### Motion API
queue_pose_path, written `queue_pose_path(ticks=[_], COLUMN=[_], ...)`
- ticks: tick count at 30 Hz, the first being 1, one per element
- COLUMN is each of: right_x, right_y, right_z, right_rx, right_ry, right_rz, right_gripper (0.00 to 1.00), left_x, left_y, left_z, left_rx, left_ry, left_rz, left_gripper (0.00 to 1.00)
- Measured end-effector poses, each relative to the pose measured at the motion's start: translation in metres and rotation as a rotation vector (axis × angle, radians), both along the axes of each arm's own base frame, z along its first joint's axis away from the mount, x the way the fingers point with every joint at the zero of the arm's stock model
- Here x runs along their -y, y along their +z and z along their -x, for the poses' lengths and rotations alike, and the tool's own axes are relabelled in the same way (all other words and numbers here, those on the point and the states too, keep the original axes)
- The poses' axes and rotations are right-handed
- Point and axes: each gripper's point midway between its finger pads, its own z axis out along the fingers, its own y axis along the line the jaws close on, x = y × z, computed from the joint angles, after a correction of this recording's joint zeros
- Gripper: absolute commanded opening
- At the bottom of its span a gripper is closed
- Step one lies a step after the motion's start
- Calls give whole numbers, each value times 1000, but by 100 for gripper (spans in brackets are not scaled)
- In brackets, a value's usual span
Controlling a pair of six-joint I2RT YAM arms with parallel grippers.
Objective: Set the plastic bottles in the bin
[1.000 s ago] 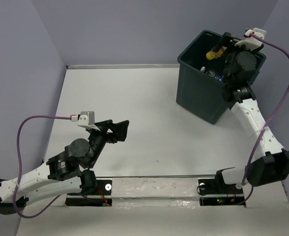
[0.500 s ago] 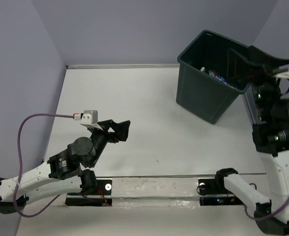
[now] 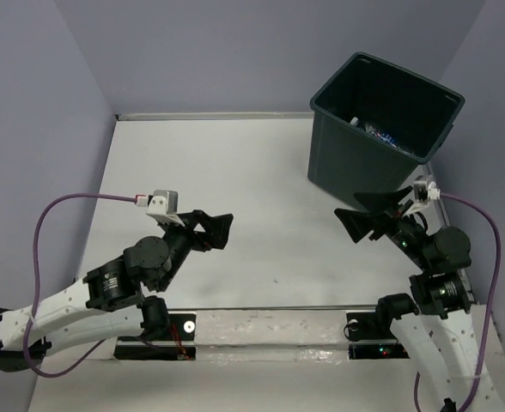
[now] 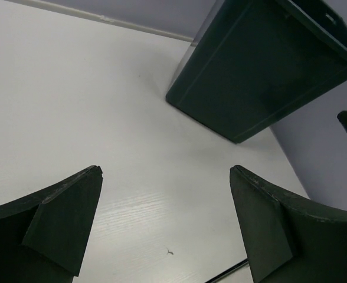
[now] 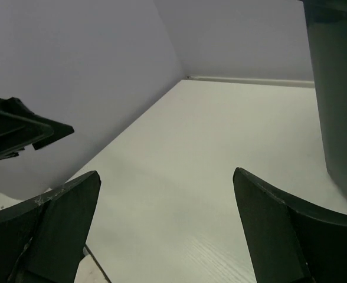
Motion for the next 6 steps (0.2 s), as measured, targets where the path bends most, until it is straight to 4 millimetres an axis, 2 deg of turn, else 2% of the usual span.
queue_pose_path(ticks=[1,3,6], right_x=[1,4,5], right_y=[-5,0,9], right_z=[7,23,29], right_rx=[11,70,112], right_ry=[1,2,4], right_rz=[-3,-17,-26], right_gripper=[100,100,100], left_x=[-4,-9,-15], left_y=[1,-2,0], left_z=[2,4,7], left_rx=[-5,-12,-10], left_ry=[0,0,1], left_rz=[27,46,83], left_gripper=[99,99,99])
